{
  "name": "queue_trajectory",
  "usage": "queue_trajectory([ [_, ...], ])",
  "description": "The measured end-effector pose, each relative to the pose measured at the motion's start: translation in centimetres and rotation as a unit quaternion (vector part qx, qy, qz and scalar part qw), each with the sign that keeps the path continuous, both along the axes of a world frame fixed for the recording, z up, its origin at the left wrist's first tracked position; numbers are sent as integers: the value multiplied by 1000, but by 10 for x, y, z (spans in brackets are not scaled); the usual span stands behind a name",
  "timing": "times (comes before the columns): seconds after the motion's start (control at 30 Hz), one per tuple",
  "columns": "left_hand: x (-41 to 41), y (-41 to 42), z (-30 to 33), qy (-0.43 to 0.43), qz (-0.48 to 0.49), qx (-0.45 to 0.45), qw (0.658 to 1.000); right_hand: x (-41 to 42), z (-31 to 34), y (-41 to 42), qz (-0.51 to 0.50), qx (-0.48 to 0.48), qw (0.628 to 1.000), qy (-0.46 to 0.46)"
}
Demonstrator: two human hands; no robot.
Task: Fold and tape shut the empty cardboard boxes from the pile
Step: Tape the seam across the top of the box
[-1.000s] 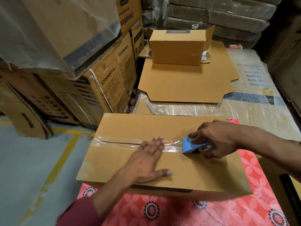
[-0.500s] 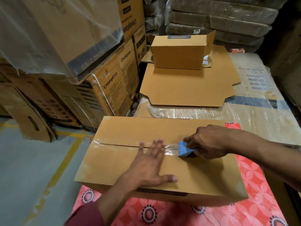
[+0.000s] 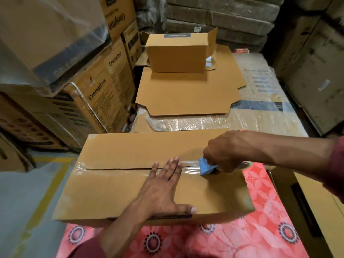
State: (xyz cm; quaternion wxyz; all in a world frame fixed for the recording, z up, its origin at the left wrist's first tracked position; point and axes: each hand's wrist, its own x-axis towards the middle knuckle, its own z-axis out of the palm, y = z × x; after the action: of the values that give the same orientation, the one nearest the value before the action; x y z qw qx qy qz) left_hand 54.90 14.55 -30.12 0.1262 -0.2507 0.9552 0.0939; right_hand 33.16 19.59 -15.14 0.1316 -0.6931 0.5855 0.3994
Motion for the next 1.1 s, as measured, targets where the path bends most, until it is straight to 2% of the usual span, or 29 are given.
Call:
queue_trajectory([
  [0.2,-1,-3,-1,0,-8,10,1000,-43,10,22,-13,7,1000,5],
  [0.33,-9,3,5,-13,-13,-6,1000,-64,6,32,-33,10,999,-35],
  [0.5,-81,34,9,9,-68,20,997,-75,-1,29,-27,-2,997,-78],
  [0.6,-108,51,2,39,-43,35,998,-81,-5,33,-22,-7,996,-88],
  [0.77,-71,35,-6,41,-51,25,998,-73,-10,37,-3,-49,989,-141],
  [0.9,-26,9,-4,33,-59,9,998,-48,-28,38,45,-149,973,-168],
  [1.0,1,-3,-1,18,-67,-7,998,-28,-33,32,73,-167,955,-235],
  [1.1,9,-7,-1,22,-70,-10,997,-28,-37,28,113,-190,946,-235],
])
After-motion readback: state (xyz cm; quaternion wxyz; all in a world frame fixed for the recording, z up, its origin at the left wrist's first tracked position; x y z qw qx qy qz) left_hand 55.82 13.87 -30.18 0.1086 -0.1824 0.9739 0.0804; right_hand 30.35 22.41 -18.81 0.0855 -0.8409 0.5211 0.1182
